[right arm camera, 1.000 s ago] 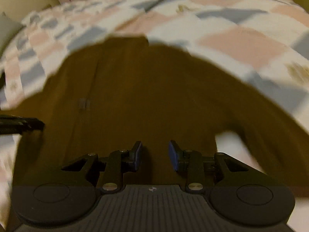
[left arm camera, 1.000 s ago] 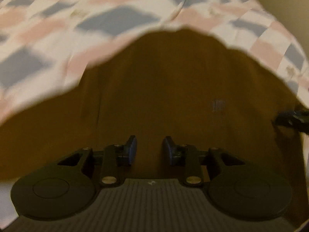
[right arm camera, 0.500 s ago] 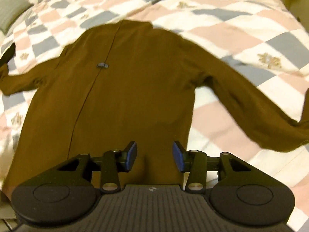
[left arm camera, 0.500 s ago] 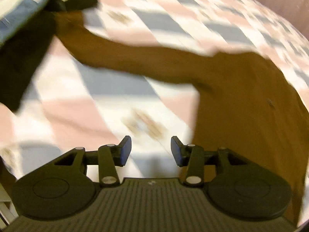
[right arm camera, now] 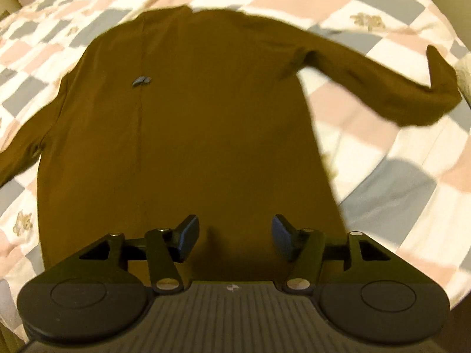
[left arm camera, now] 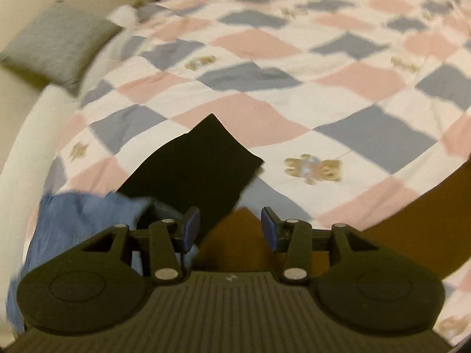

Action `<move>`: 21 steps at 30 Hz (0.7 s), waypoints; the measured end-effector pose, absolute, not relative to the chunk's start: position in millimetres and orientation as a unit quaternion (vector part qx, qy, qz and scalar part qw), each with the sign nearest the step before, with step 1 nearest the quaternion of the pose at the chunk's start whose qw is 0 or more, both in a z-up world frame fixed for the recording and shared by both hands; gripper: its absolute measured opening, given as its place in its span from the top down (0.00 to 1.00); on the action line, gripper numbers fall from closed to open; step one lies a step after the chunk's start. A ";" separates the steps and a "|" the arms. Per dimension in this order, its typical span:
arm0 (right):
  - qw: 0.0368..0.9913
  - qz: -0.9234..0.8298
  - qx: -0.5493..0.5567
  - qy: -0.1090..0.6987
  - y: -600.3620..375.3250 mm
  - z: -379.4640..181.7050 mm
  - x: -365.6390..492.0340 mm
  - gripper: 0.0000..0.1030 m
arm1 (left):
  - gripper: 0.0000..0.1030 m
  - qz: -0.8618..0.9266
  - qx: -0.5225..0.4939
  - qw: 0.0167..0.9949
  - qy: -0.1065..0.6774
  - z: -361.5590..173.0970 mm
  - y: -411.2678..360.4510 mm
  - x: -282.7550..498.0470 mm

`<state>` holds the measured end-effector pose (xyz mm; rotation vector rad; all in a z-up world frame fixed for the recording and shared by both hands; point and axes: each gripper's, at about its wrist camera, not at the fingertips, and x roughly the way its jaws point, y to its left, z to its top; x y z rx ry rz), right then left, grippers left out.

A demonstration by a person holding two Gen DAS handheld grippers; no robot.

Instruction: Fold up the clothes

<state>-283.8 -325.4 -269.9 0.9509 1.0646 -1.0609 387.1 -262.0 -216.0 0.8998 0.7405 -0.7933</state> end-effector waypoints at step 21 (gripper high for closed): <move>0.623 -0.487 0.415 0.450 -318.4 -267.7 -259.7 0.35 | 0.94 -0.169 0.348 0.866 0.318 -180.9 -166.2 402.4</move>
